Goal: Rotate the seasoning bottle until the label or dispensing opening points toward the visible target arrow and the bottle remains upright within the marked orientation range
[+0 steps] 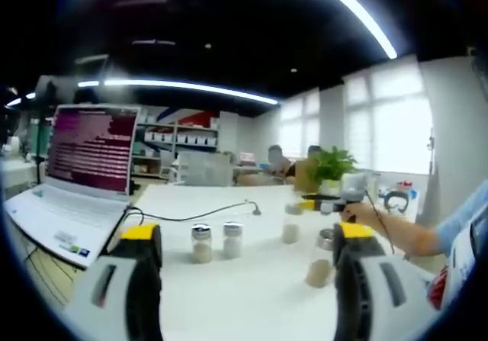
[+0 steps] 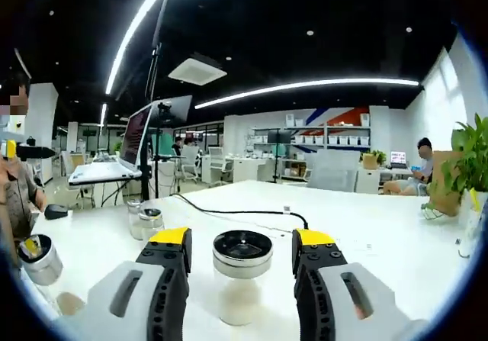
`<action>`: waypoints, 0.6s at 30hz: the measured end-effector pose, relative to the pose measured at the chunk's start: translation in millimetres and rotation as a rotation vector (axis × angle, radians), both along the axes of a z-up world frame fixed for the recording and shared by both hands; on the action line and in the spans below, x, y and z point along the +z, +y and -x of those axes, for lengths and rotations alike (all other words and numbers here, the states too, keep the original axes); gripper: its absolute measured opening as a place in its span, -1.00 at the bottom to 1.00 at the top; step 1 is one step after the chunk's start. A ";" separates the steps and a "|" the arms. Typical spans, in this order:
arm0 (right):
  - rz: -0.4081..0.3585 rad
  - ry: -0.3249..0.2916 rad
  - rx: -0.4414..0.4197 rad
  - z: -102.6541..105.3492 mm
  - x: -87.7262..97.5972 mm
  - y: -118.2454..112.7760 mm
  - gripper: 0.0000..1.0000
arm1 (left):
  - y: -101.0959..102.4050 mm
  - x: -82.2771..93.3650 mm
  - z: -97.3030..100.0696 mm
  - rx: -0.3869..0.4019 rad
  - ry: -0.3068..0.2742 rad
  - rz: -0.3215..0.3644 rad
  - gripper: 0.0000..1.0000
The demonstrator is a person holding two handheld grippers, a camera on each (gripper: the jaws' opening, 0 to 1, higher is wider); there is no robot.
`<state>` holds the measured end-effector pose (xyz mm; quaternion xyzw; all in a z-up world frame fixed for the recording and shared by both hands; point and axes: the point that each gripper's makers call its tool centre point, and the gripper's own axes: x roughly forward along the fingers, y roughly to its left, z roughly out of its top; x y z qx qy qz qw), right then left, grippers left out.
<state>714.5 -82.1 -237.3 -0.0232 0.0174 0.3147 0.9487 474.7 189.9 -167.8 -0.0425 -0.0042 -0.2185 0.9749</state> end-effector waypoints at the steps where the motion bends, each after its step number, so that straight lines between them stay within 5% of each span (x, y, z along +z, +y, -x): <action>1: -0.042 0.027 0.000 -1.1 -2.1 1.5 0.09 | -0.2 1.2 1.0 -0.003 -0.005 0.001 0.97; 11: -0.135 0.126 0.004 -20.4 -23.1 9.5 -0.02 | -0.3 -0.6 -1.2 -0.004 -0.003 0.013 0.97; 18: -0.113 0.078 0.032 -21.1 -25.3 12.4 -0.18 | -1.7 -1.3 -1.0 -0.008 -0.002 0.011 0.98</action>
